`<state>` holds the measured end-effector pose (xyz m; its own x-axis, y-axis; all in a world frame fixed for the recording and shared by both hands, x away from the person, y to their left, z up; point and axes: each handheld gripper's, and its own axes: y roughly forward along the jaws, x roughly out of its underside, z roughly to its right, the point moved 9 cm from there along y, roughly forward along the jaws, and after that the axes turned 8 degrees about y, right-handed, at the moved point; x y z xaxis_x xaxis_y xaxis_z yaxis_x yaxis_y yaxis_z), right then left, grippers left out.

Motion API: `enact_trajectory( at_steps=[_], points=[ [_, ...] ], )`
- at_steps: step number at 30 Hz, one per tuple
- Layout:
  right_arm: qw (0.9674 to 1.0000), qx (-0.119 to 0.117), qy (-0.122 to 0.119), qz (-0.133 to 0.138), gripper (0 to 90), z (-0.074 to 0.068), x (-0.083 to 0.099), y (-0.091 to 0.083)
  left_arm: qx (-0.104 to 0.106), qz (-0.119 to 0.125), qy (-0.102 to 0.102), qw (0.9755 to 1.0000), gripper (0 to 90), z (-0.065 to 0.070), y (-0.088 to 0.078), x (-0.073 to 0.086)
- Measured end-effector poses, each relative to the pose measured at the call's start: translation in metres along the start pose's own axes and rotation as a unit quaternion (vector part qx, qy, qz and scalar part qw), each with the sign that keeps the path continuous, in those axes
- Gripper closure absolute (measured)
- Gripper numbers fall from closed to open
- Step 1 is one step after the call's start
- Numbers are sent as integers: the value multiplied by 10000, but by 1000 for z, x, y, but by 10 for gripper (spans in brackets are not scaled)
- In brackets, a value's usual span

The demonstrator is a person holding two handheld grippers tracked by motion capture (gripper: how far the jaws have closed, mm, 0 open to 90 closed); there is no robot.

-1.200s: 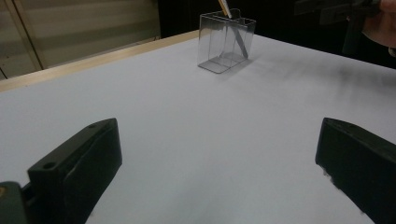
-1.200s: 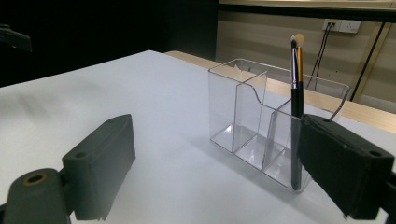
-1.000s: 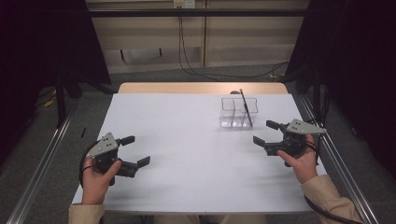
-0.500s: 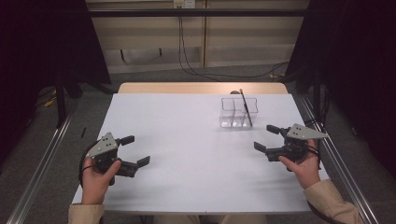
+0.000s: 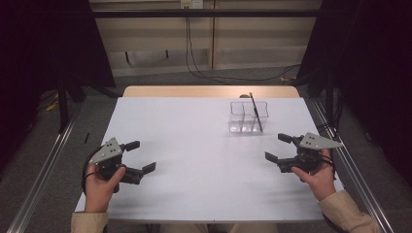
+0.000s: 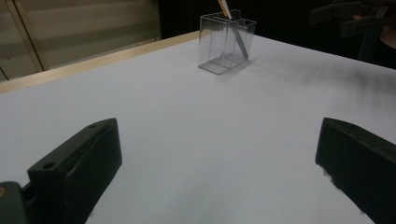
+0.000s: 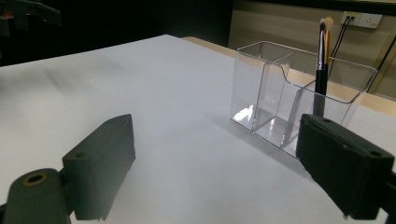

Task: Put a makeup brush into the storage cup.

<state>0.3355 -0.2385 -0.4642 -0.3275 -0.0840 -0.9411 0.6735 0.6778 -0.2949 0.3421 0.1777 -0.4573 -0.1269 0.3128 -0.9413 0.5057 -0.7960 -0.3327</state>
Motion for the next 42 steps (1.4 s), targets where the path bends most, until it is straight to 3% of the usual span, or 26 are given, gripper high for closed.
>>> enact_trajectory(
  at_steps=[42],
  points=[
    [9999,132,32,-16,115,1,15,-39,31,-46,1,10000,4,1,3,1]
  ],
)
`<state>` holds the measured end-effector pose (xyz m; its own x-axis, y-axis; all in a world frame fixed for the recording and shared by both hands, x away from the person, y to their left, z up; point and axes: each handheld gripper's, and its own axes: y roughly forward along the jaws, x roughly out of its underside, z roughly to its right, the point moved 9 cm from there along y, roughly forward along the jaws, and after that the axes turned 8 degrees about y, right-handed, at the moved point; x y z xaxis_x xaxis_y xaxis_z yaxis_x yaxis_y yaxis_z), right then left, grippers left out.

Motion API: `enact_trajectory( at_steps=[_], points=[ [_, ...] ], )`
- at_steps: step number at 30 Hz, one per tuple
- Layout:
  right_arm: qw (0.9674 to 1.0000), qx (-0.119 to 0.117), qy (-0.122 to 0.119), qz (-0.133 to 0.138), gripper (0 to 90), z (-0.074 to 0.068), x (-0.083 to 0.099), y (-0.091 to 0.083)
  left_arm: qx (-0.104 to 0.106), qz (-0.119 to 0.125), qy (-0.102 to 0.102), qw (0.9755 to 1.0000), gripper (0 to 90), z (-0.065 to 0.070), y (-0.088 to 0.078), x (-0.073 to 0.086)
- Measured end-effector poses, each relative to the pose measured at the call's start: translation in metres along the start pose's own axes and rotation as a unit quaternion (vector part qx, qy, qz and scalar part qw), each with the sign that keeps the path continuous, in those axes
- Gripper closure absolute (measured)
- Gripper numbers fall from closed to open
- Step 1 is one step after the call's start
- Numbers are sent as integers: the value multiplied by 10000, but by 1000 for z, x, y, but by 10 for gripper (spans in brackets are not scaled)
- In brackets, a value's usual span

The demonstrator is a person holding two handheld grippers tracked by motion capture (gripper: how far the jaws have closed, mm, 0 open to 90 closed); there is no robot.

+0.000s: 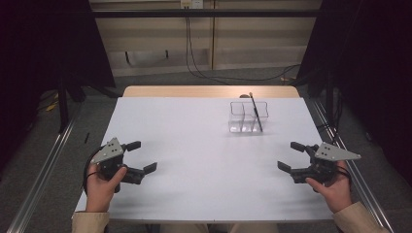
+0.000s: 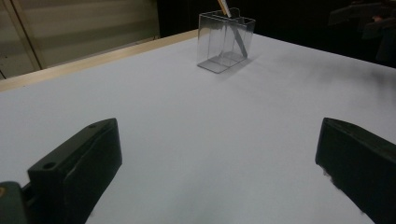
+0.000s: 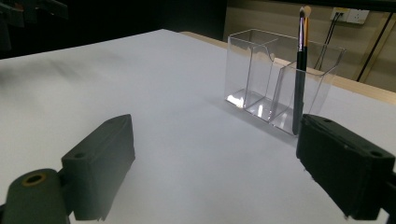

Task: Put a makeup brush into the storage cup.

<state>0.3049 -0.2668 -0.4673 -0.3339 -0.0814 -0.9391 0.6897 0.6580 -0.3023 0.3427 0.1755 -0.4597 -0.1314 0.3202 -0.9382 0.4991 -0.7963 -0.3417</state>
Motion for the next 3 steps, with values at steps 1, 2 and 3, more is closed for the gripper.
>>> enact_trajectory(
  at_steps=[1,2,3],
  points=[
    [10000,-12,-5,-6,114,0,0,0,20,9,0,10000,4,0,0,0],
    [10000,-24,-4,6,114,-1,0,-1,28,13,6,10000,4,0,0,0],
    [10000,-33,-16,11,115,-1,1,-1,25,9,10,10000,4,1,0,0]
  ],
)
